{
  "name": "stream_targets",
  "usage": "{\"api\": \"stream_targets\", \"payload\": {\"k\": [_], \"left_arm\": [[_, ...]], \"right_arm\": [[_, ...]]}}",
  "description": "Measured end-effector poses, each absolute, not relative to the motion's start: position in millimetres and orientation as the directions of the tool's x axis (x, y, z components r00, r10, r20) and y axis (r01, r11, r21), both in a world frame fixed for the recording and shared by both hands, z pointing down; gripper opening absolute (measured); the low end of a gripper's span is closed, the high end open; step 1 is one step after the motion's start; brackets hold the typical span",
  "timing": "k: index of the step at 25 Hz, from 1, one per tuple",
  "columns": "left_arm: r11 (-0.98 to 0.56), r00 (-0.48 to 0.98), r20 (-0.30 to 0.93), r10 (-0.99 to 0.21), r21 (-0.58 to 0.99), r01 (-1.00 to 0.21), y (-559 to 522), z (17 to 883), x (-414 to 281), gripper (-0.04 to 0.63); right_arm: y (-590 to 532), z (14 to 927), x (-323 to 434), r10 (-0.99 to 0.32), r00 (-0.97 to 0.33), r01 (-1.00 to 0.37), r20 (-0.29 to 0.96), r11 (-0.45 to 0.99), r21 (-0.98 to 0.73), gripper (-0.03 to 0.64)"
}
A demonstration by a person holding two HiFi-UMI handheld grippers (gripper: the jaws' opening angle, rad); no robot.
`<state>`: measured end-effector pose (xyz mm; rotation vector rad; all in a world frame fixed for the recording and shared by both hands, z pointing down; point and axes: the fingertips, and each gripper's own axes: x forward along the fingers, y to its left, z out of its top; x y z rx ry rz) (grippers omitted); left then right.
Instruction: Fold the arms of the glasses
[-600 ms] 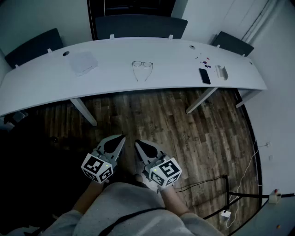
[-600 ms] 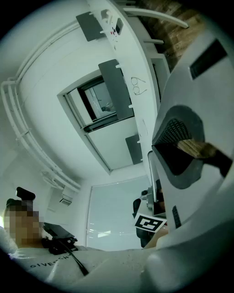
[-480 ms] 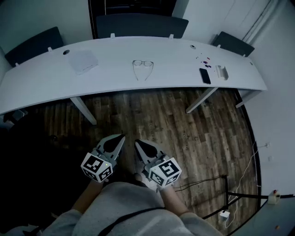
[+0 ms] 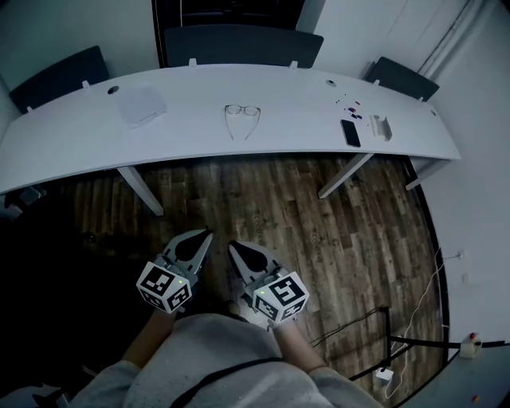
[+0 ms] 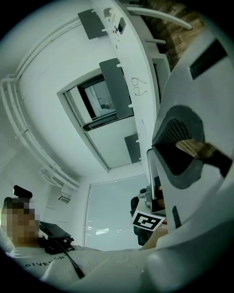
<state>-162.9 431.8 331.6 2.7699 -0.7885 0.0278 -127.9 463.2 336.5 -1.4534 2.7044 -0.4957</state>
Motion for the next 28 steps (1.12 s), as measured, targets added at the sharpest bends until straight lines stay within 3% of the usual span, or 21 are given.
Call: {"api": "stream_targets", "payload": {"k": [16,28], "left_arm": [[-0.801,0.836,0.080,-0.543,0.250,-0.544,418,340,-141,0.015],[-0.822,0.849,0.074,-0.523,0.220,-0.526,261,357,-97,0.015]], "right_arm": [[447,347,-87,-0.820,-0.562,-0.808,0.110,0.515,-0.287,0.018],[299,374,-40,-0.824,-0.544,-0.830,0.159,0.500,-0.246,0.020]]}}
